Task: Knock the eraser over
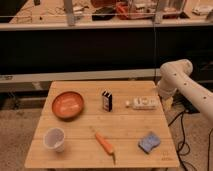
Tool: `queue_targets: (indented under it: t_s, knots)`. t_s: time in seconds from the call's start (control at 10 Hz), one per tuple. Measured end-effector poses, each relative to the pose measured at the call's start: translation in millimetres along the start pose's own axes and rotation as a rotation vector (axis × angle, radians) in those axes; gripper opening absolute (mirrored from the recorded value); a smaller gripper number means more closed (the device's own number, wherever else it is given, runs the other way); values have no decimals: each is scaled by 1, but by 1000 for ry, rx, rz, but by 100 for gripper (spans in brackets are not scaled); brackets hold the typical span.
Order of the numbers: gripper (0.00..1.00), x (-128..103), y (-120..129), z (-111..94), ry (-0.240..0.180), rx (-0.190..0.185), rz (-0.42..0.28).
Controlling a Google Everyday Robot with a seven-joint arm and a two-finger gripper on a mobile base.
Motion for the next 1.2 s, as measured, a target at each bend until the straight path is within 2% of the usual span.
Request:
queue_targets:
  t_s: [0.4,0.5,0.7,1.0,1.2]
  knots:
    - [80,-3,-11,3,7,20,-46]
    - [80,-7,-16,5,7,22,-59]
    - [80,-35,-36,9,-6,31,-99]
    - [80,-40,-45,13,-4,40,-128]
    - [80,-53,-53,16,-5,44,-143]
